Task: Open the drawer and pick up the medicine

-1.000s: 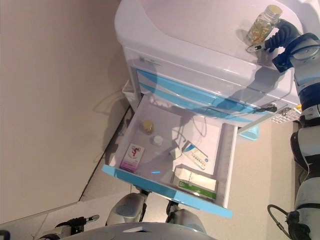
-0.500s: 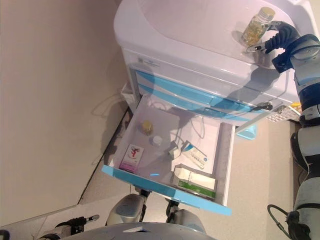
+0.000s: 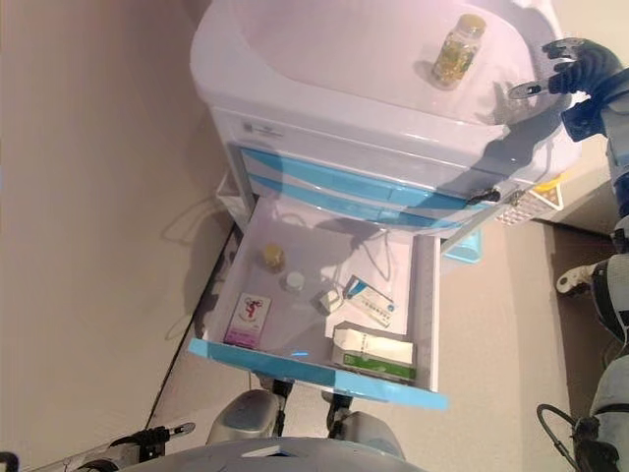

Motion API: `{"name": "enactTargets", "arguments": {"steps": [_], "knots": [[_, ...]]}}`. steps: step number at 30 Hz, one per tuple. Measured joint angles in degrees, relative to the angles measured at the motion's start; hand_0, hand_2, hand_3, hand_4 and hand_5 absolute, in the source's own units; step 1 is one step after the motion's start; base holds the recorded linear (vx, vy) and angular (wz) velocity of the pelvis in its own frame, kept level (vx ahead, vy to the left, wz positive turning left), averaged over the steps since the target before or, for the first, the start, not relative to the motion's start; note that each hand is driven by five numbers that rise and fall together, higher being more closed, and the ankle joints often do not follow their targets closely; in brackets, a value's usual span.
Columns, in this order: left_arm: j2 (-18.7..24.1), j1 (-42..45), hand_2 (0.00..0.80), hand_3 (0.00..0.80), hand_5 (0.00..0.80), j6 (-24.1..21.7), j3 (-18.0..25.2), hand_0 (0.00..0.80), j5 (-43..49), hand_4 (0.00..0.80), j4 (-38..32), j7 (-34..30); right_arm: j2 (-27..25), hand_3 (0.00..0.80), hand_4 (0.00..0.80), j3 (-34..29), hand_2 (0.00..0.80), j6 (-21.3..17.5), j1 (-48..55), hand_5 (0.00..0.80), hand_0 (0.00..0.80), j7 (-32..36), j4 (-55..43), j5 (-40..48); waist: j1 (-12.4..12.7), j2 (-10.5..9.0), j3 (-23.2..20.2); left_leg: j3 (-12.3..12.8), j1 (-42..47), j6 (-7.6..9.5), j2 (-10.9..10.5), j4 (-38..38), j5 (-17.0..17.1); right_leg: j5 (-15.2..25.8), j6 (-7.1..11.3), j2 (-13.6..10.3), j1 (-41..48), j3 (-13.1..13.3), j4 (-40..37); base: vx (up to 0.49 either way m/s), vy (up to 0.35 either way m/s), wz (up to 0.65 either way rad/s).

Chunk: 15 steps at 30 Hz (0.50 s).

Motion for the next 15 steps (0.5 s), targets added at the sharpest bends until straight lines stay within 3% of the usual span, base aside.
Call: {"name": "enactTargets", "arguments": {"steps": [8,15], "knots": [[-0.1,1.1,0.000,0.000,0.000,0.1,0.0,0.000,0.1,0.000,0.5,0.0,-3.2,0.000,0.000,-0.7,0.000,-1.5,0.1,0.000,0.000,-6.4,-1.4,11.7,-4.1,-0.10,-3.2,2.8,1.2,0.61,0.0,-0.8,-0.5,0.3,0.49,0.0,-0.2,2.8,-0.1,-0.003,0.005,-0.19],[-1.1,1.4,0.000,0.000,0.000,0.1,-0.6,0.000,0.5,0.000,0.7,-0.1,-5.9,0.000,0.000,-12.6,0.000,-6.9,4.0,0.000,0.000,-18.6,-7.0,22.7,-6.5,0.97,-6.0,4.3,2.6,0.65,0.2,-2.3,-0.5,0.4,0.51,0.6,-0.1,4.6,-0.2,0.003,-0.003,-0.13]]}}
